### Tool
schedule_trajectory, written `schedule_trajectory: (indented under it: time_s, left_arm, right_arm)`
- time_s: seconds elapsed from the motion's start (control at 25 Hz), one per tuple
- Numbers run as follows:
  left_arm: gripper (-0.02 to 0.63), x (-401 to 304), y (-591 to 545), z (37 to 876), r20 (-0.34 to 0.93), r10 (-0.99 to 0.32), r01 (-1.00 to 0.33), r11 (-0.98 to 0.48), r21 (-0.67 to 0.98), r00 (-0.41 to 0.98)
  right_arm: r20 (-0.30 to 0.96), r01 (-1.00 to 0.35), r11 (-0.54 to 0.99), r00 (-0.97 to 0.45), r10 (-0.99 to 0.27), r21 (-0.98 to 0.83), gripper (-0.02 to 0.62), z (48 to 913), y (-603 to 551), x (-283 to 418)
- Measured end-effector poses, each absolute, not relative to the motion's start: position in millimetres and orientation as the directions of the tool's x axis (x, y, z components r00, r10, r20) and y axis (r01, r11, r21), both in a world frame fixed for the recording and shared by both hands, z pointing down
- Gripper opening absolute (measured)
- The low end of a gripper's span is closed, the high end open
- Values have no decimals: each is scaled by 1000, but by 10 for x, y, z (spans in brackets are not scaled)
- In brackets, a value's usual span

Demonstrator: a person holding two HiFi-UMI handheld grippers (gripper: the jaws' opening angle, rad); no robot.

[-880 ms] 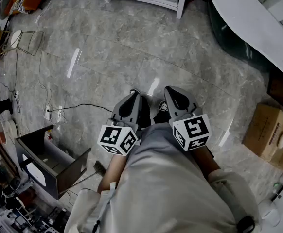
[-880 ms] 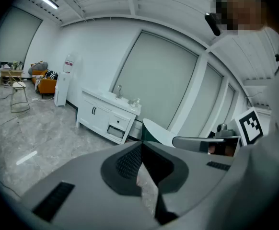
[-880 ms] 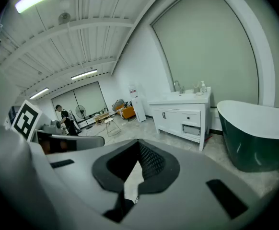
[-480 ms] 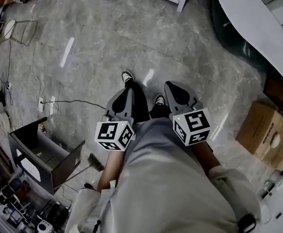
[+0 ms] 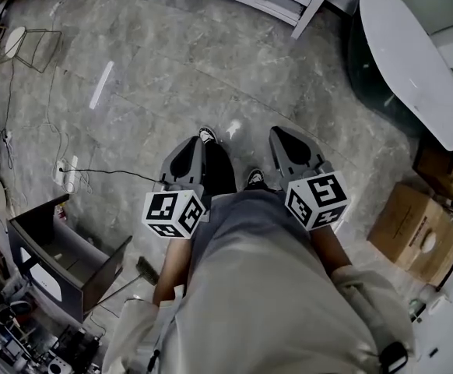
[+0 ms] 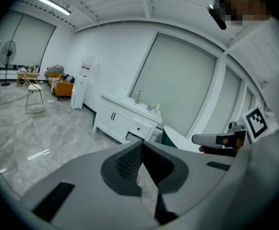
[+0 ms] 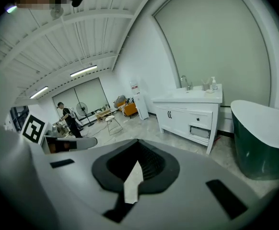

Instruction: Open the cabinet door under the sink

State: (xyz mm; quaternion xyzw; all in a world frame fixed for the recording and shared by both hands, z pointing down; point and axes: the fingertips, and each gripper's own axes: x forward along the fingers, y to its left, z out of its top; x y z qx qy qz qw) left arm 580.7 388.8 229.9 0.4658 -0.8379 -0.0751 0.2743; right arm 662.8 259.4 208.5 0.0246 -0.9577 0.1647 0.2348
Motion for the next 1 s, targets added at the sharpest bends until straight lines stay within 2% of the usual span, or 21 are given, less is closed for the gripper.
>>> schedule_trajectory:
  time_s: [0.12,0.36,0.6,0.8,1.0]
  left_arm:
    - [0,5478,3926,2244,379,-829,-733,548,402,-411]
    - [0,4797,3994,2186,377,-836,-742,536,403,-399]
    - [0,4145,4094,2037,325,-862,-767,499,403,-390]
    - [0,3724,4167,2038,329,-867,-803,480,353,-374]
    - [0,3423,4223,2045,288,-899,-786,431,443,-331]
  right_arm:
    - [461,-114,947,-887,38,-299,11,2036,2616,6307]
    - [457,-173,949,-889,-34,-266,11,1960,2596,5651]
    - [444,-153,944,-896,-8,-292,11,1885,2803,4937]
    - [443,-121,947,-896,25,-299,11,1872,3015,4457]
    - [482,-152,942,-876,11,-298,11,1961,3099,4150]
